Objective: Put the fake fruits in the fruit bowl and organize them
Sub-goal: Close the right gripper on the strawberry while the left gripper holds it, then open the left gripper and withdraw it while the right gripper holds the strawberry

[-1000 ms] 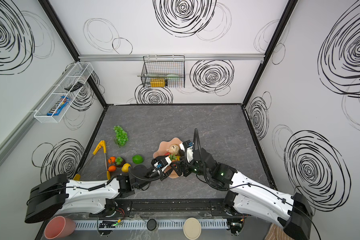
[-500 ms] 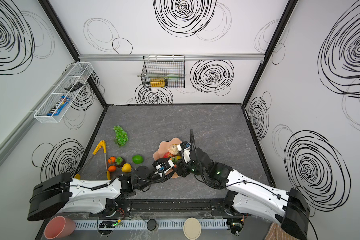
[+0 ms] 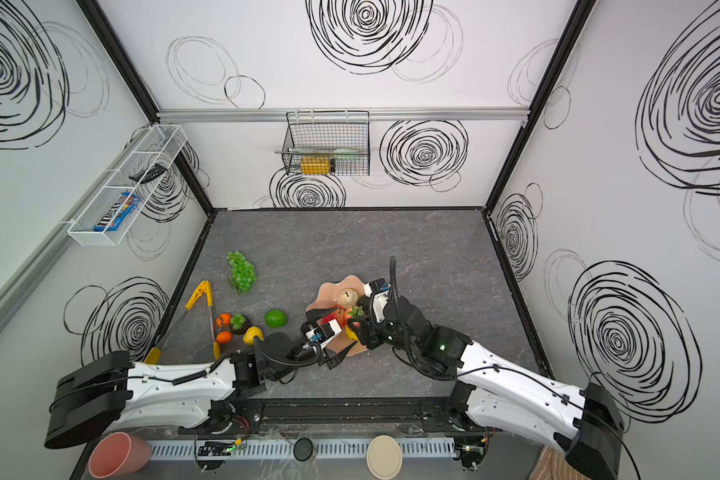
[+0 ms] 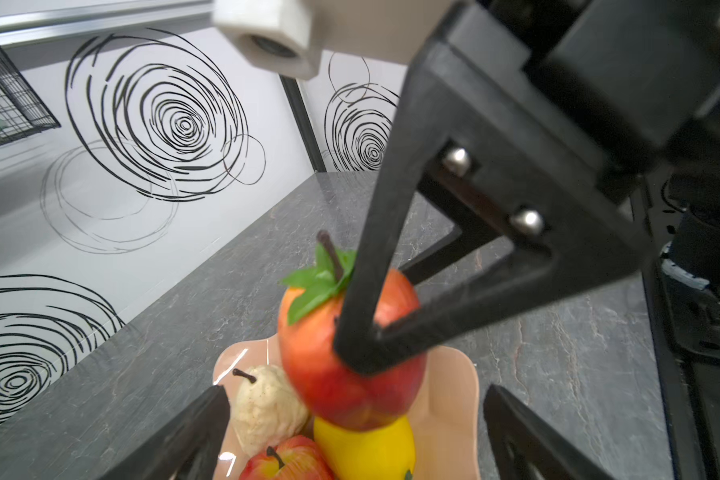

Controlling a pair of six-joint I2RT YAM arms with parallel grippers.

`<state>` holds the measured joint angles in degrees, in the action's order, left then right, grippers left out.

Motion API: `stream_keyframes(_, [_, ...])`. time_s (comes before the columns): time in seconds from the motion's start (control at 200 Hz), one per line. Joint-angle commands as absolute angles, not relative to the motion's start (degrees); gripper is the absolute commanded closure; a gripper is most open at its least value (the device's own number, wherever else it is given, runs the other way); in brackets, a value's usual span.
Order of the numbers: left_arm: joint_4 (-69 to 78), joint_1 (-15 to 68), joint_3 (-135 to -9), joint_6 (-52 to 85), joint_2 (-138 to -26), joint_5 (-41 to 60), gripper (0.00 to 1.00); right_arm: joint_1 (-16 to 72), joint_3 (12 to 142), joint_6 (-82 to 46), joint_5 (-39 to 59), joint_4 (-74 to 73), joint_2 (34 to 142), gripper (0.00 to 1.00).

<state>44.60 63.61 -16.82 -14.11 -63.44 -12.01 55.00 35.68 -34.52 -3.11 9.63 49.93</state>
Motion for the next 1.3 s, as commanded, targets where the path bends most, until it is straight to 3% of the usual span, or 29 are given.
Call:
stream_keyframes(0.0, [49.1, 61.5, -15.0, -11.2, -59.3, -11.6, 0.01, 52.8, 33.6, -40.0, -9.8, 12.1, 46.9, 0.58])
stream_keyframes(0.215, [51.4, 59.4, -12.1, -9.1, -54.0, -15.3, 0.01, 52.6, 26.5, -49.4, -16.8, 8.2, 43.1, 0.60])
stream_keyframes(0.48, [51.8, 59.4, -11.3, -8.9, -51.5, -16.9, 0.01, 55.3, 23.7, -57.5, -21.7, 7.8, 46.4, 0.61])
stream_keyframes(1.296, [52.1, 59.7, -10.5, -8.5, -49.6, -17.8, 0.01, 59.9, 21.8, -67.0, -26.9, 5.7, 53.1, 0.57])
